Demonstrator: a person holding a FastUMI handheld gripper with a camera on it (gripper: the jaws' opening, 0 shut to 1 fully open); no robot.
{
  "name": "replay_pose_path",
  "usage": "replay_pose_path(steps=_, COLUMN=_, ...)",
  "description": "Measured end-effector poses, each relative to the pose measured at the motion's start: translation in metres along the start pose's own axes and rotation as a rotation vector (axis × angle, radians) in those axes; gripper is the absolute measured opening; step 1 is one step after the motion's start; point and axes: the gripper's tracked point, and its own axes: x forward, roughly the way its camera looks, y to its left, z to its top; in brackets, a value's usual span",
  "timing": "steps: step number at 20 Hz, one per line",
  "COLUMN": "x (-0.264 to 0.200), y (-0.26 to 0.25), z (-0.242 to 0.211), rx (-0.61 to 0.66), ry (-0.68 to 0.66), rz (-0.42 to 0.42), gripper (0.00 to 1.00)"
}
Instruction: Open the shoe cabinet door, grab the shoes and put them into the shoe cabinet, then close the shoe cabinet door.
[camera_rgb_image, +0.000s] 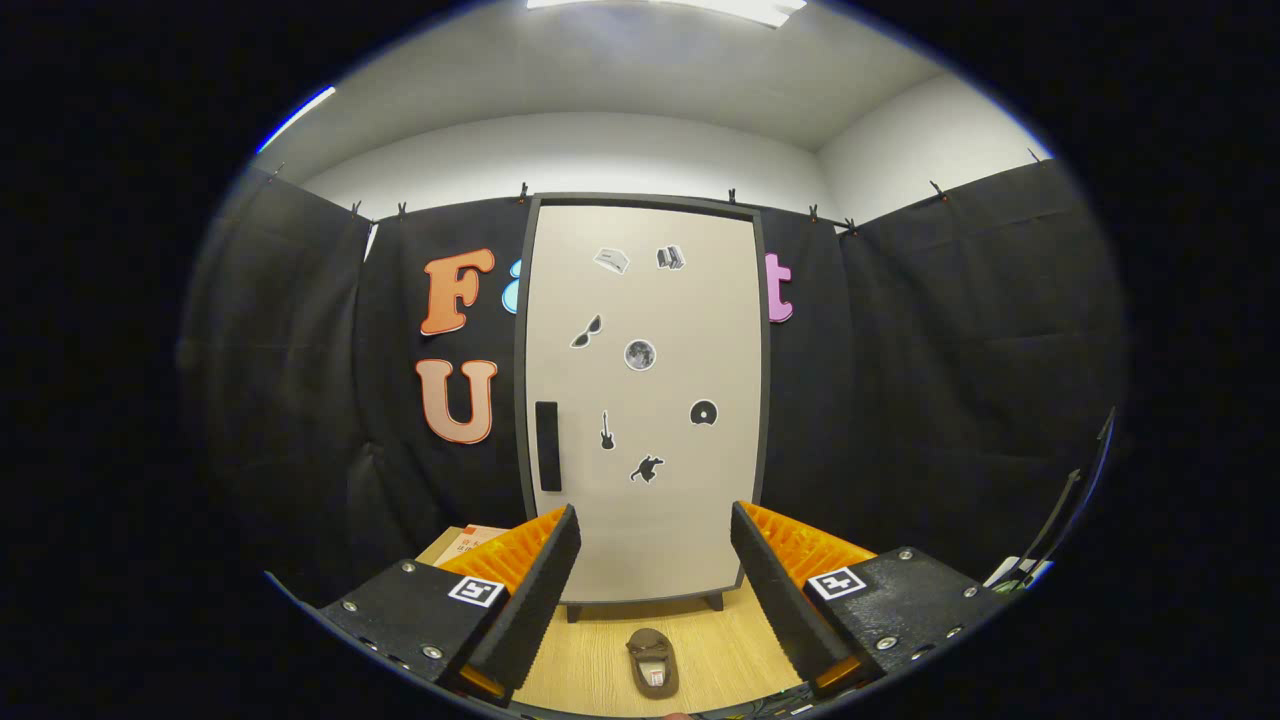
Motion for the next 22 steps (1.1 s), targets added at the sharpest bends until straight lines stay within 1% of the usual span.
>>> replay_pose_path(steps=2, x=0.007, y=0.007, z=-0.002, rx=-0.017, ry=0.006, rz=0.002, gripper=0.95)
replay_pose_path(steps=9, x=0.045, y=0.051, z=-0.015, rx=-0.002, ry=0.029, rz=0.071, gripper=0.95)
replay_pose_path(steps=16, x=0.103, y=0.099, z=-0.027, rx=0.001, ry=0.05, rz=0.14, gripper=0.95)
replay_pose_path(steps=22, x=0.158, y=0.122, z=-0.036, rx=0.01, ry=0.065, rz=0.161, gripper=0.95)
